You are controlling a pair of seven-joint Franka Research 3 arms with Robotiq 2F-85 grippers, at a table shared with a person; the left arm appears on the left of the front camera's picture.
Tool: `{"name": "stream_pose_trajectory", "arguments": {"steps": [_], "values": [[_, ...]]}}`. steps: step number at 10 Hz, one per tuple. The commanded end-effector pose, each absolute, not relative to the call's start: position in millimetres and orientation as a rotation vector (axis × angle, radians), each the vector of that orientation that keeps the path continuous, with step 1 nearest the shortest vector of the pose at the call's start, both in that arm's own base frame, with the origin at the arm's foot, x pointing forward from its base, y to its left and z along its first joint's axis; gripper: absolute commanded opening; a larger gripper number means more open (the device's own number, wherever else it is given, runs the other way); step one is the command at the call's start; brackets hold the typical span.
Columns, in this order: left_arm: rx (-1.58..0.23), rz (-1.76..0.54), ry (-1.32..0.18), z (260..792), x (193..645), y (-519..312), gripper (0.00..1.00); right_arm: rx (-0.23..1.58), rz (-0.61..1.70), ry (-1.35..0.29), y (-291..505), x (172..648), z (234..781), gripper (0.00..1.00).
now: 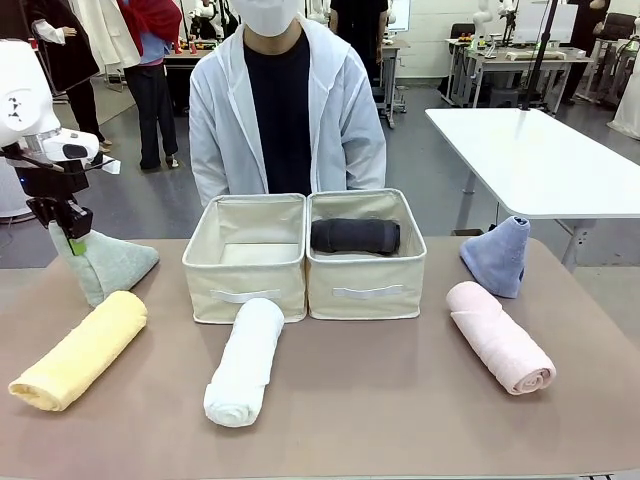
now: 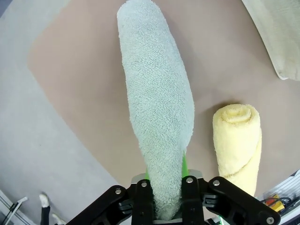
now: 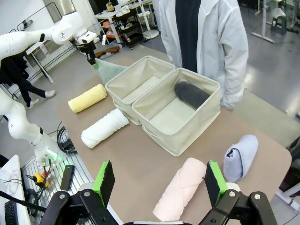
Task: Sort the towels based on their folding style.
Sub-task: Pick up one triangle-folded towel and place it in the left Fabric basket.
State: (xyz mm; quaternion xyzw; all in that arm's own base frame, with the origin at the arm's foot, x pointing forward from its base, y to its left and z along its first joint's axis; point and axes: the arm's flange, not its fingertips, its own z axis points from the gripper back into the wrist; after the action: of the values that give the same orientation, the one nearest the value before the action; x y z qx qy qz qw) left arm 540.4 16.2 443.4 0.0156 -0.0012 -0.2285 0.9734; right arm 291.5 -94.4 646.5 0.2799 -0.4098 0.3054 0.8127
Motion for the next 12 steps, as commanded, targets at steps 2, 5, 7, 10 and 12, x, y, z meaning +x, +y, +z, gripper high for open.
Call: {"name": "stream_pose_trajectory", "arguments": {"steps": [2, 5, 7, 10, 12], "values": [[0.049, -0.452, -0.013, 461, 535, 20, 0.00, 0.615, 0.666, -0.893, -93, 293, 645, 1.00], [0.078, -0.435, -0.123, 564, 486, 32, 0.06, 0.615, 0.666, -0.893, -93, 293, 645, 1.00], [0.100, -0.472, -0.136, 616, 447, 34, 0.06, 0.615, 0.666, -0.893, -93, 293, 645, 1.00], [0.057, -0.486, -0.102, 649, 420, 29, 0.06, 0.615, 0.666, -0.893, -93, 293, 645, 1.00], [0.073, -0.478, -0.121, 652, 411, 28, 0.06, 0.615, 0.666, -0.893, -93, 293, 645, 1.00]]}}
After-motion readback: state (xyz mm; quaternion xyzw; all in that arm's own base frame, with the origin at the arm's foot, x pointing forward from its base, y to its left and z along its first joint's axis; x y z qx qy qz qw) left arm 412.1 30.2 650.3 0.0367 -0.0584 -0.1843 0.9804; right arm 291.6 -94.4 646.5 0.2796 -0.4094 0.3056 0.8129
